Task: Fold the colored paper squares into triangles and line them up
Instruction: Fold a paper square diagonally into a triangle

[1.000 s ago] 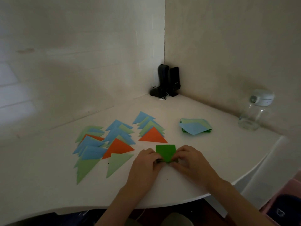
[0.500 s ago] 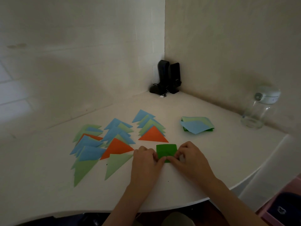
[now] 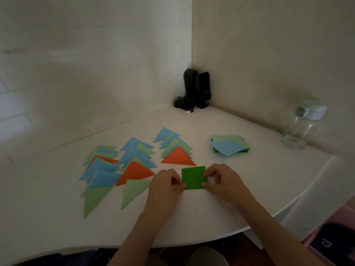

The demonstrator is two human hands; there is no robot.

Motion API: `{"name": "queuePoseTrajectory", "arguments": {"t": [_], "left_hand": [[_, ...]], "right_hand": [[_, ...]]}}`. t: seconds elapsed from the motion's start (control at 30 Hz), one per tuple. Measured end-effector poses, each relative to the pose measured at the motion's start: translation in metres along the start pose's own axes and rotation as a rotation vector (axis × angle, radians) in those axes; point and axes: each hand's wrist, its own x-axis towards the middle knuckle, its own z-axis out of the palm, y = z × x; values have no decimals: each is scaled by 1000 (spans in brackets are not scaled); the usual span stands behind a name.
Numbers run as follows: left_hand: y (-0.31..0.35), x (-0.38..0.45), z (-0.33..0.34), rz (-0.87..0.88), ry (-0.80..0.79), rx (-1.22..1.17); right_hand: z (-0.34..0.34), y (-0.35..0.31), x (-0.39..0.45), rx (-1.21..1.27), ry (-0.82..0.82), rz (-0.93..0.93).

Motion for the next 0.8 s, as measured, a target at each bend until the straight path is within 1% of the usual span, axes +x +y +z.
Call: {"name": "queuePoseTrajectory", "arguments": {"t": [0.1,0.17,0.23,0.3,0.33,0.43,0.5,0.57,0.6,0.67,0.73,0.8], "left_hand": [[0,-2,-5,27,-58,-18],[2,-2,-8,43,-91,-9],[7,2,-12,61,-138,33],[13,5,-14,70,-203,82],[15,6,-14,74,-214,113],[16,-1,-8,142,-156,234],[20,-8,-1,140,-188,297],[27,-16,6,117,-217,335],[30,-18,8,123,-193,360],[33,-22,12,161,-88,364],[30,-23,16,215,16,364],[28,-22,18,270,74,388]], "right_hand": [[-4,-2,-2,-3,-30,2],[-7,-4,0,24,-78,22],[-12,-8,3,89,-148,64],[-13,-9,5,108,-172,66],[-12,-9,5,81,-163,62],[-8,-9,1,-57,-138,58],[-5,-10,-2,-129,-146,54],[-5,-13,-7,-132,-132,67],[-5,-13,-10,-133,-120,60],[-5,-11,-12,-131,-111,41],[-5,-16,-14,-142,-139,18],[-5,-18,-14,-170,-179,-27]]}}
